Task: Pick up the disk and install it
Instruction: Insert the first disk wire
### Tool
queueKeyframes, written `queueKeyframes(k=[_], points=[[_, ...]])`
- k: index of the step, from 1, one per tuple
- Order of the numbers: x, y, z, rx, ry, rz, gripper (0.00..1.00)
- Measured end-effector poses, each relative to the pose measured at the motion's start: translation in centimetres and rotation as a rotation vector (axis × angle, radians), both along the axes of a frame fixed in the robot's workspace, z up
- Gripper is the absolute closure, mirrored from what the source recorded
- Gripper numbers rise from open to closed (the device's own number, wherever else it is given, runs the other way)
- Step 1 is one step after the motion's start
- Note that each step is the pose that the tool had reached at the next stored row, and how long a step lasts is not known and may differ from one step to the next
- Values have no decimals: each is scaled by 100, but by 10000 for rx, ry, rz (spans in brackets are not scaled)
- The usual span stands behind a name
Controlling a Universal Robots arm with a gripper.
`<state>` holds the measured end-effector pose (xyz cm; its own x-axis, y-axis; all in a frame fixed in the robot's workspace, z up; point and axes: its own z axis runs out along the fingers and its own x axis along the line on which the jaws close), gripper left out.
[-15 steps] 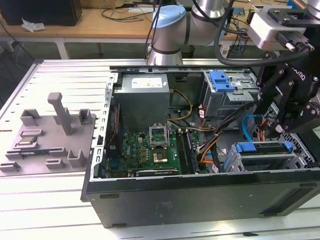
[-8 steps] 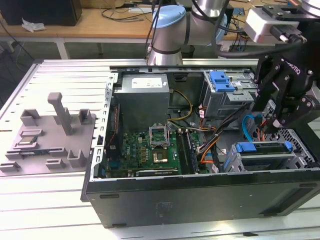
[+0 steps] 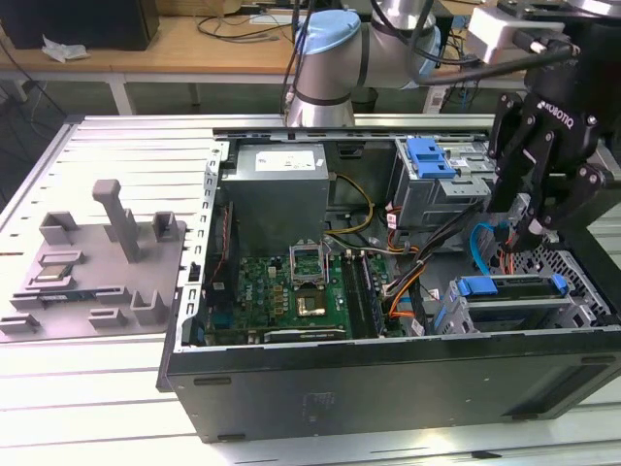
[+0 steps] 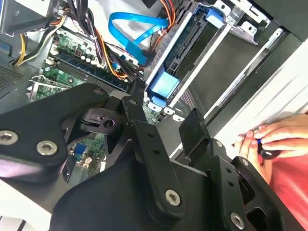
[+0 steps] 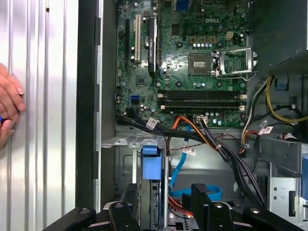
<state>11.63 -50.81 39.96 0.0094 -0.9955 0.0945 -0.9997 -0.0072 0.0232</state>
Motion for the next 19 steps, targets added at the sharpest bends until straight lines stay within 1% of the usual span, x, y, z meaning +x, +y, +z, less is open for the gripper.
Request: queueKeyframes(k=[1, 2, 4, 5, 6, 8, 11, 16, 19], points=[[9, 26, 0, -81, 4, 0, 44], [21, 62, 0, -195, 9, 0, 44], [55, 123, 0, -369, 24, 0, 44], [70, 145, 0, -429, 32, 0, 44], [90, 179, 0, -517, 39, 1, 44], [123, 213, 0, -611, 46, -2, 44], [168, 245, 1, -667, 49, -33, 44], [226, 315, -1, -670, 54, -183, 44], [252, 340, -4, -669, 56, -249, 44]])
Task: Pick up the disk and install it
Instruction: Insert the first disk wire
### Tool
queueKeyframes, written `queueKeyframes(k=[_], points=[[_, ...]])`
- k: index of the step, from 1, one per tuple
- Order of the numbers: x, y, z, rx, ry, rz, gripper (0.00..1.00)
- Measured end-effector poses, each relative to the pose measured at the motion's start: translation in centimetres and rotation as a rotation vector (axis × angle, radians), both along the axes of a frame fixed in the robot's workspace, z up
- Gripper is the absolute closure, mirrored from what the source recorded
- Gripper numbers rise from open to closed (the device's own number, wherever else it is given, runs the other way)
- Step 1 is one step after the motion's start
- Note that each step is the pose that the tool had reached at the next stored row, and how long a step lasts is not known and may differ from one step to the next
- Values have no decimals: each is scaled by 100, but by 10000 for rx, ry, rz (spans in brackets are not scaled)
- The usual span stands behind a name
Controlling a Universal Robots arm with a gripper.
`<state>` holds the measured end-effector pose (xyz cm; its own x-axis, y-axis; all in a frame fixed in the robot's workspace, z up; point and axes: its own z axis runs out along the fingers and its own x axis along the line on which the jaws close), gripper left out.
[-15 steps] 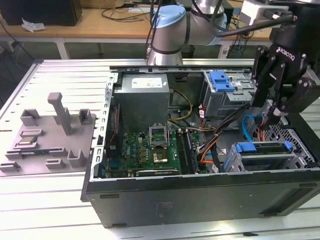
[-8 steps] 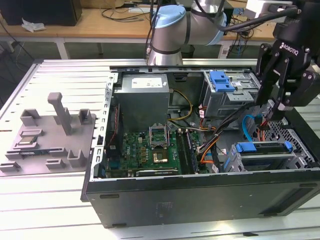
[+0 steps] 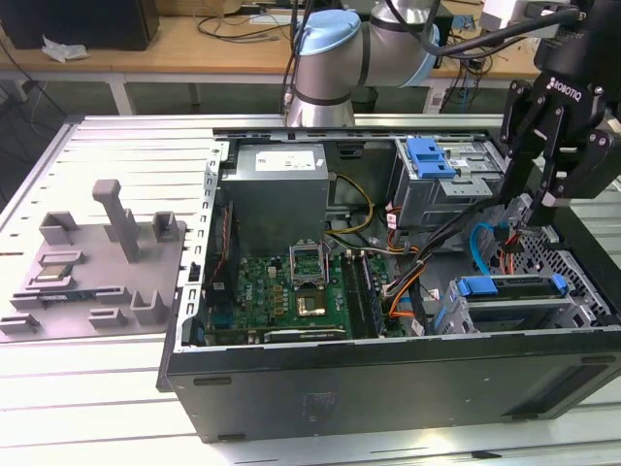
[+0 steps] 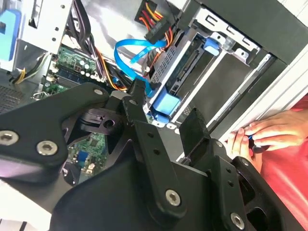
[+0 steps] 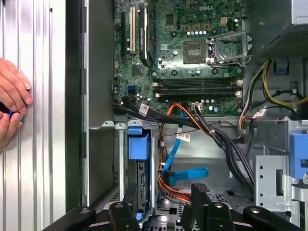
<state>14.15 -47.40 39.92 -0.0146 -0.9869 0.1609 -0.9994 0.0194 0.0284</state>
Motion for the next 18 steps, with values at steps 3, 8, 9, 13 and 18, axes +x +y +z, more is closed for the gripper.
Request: queueKeyframes(k=[3, 8, 9, 13, 18], points=[[58, 30, -6, 0, 0, -62, 44], [180, 89, -19, -2, 0, -186, 44], [198, 98, -21, -1, 0, -204, 44], [260, 129, -29, 0, 0, -271, 44], [399, 153, -70, -1, 0, -756, 44]])
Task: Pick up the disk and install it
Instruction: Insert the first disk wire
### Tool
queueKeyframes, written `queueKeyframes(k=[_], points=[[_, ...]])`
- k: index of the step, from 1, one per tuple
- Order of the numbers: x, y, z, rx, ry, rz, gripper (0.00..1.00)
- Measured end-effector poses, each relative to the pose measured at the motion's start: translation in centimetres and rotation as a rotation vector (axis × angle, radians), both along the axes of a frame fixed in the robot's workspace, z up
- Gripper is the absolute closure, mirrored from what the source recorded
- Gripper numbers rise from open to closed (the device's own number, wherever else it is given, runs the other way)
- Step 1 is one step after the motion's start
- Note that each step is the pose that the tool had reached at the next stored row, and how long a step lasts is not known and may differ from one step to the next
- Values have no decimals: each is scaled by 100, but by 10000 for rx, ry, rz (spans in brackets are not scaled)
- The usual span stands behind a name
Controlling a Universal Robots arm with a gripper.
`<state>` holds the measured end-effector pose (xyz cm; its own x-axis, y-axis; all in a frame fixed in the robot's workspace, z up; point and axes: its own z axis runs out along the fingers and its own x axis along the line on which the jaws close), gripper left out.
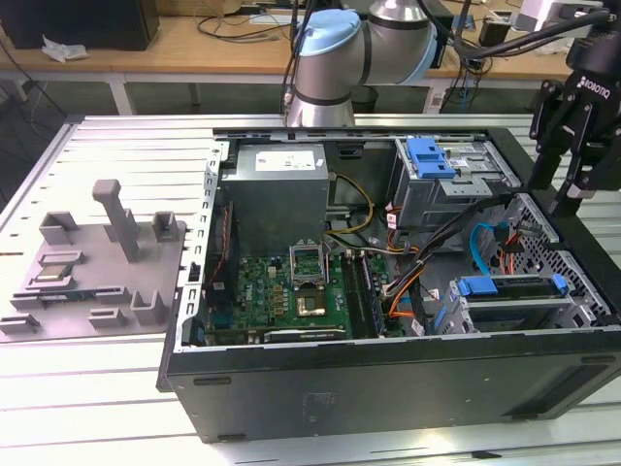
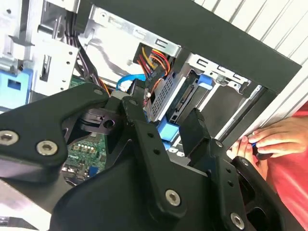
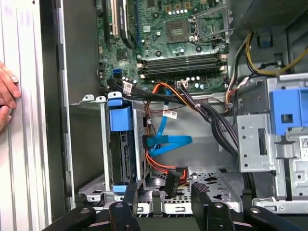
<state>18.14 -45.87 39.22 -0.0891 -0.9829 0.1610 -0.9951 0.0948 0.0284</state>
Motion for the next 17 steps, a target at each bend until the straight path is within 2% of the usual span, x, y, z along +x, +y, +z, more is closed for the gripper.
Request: queueKeyframes(k=[7, 9, 14, 15, 16, 17], points=[[42, 17, -49, 1, 0, -525, 45], [53, 27, -76, 0, -1, -706, 59], [58, 66, -136, -54, -2, -897, 59], [59, 88, -143, -80, -3, -901, 59], [59, 129, -151, -168, -7, -901, 59], [59, 180, -154, -357, -15, -902, 59]])
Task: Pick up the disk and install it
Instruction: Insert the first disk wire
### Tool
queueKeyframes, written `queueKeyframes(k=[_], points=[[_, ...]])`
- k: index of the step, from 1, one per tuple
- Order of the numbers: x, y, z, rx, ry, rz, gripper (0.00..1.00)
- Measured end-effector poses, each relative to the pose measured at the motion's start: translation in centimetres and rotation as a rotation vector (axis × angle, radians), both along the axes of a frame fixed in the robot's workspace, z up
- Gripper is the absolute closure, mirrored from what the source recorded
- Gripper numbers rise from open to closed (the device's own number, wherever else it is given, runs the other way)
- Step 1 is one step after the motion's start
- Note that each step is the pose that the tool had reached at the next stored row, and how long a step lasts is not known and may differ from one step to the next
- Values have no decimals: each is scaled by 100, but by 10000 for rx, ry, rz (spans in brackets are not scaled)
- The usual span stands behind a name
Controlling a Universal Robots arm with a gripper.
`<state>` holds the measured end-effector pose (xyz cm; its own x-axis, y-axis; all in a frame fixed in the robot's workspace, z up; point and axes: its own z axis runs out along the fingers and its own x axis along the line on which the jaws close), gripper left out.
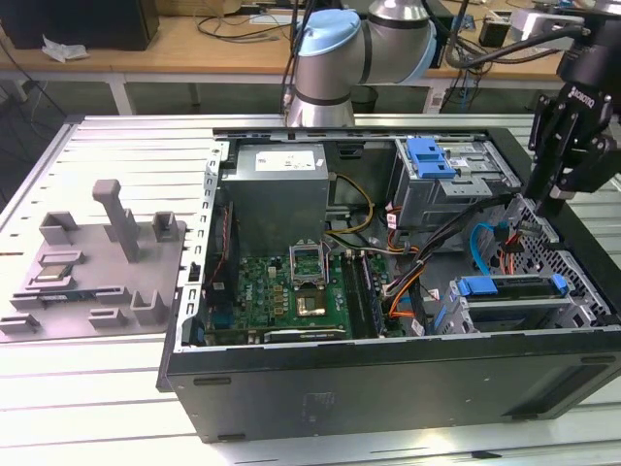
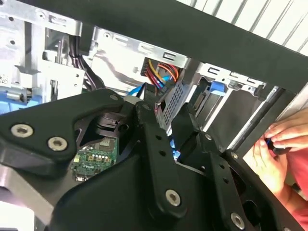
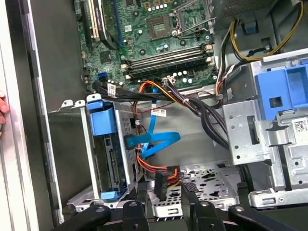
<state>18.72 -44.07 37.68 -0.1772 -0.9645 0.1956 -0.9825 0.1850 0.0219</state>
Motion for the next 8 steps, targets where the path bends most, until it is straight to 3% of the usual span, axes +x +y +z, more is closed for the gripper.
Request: queueKeyframes(k=[1, 2, 5, 6, 7, 8], points=[[0, 39, -3, -156, 0, 0, 59], [0, 103, -6, -436, 1, 0, 59], [4, 219, -14, -925, 7, 0, 59], [6, 243, -17, -1066, 11, 0, 59], [9, 272, -23, -1292, 19, 1, 59], [10, 283, -25, -1449, 26, 1, 59]])
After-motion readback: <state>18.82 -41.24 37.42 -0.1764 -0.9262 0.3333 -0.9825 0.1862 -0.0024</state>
